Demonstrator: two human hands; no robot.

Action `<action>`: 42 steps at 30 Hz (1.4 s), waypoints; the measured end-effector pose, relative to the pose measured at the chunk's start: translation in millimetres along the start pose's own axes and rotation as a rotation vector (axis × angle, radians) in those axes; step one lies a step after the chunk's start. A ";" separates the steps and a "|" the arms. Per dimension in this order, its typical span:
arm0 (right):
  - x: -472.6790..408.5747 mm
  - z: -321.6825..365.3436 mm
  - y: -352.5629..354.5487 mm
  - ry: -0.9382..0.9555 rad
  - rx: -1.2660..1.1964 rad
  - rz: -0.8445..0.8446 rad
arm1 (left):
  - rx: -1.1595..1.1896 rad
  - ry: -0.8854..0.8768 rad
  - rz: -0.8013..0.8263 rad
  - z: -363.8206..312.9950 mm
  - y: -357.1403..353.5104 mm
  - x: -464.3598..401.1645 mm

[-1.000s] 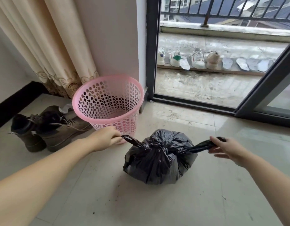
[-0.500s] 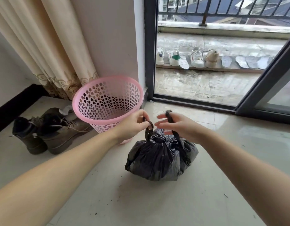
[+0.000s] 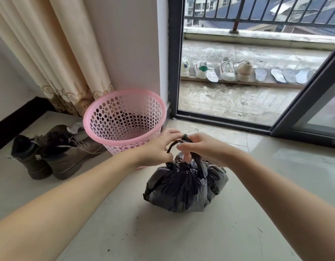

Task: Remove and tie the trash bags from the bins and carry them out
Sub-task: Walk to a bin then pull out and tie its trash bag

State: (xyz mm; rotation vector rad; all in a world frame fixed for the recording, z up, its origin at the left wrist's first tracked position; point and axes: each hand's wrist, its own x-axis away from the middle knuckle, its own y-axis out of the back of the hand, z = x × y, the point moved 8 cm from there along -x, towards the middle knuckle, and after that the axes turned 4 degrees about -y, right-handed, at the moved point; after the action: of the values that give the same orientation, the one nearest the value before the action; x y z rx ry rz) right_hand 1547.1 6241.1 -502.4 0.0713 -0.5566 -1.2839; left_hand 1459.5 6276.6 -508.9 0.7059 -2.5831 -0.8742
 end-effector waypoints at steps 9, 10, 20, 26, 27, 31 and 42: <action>15.7 -3.4 21.5 -0.115 -0.085 0.156 | 0.814 0.039 0.010 -1.3 -18.3 -20.1; 14.1 -11.9 30.7 -0.119 0.026 0.062 | 0.824 0.088 -0.022 8.6 -16.0 -20.6; -17.7 -92.9 -13.0 -0.005 0.757 -0.131 | -0.119 0.137 0.092 70.4 -61.6 -20.6; -25.7 -105.0 -31.5 -0.037 0.838 -0.063 | -0.125 0.208 0.091 88.5 -68.9 -15.2; -22.3 -103.8 -33.6 -0.059 0.827 -0.055 | -0.119 0.228 0.096 86.1 -69.5 -11.1; 11.8 -79.9 -31.2 -0.127 0.809 -0.007 | -0.101 0.272 0.151 49.4 -58.0 4.7; 138.5 123.9 72.3 -0.244 0.783 0.019 | -0.063 0.241 0.227 -172.9 79.7 35.7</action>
State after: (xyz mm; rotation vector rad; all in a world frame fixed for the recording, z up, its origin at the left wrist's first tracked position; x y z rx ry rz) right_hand 1581.6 6166.6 -320.7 0.5621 -1.2443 -0.9960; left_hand 1479.0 6230.1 -321.9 0.4570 -2.3531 -0.7457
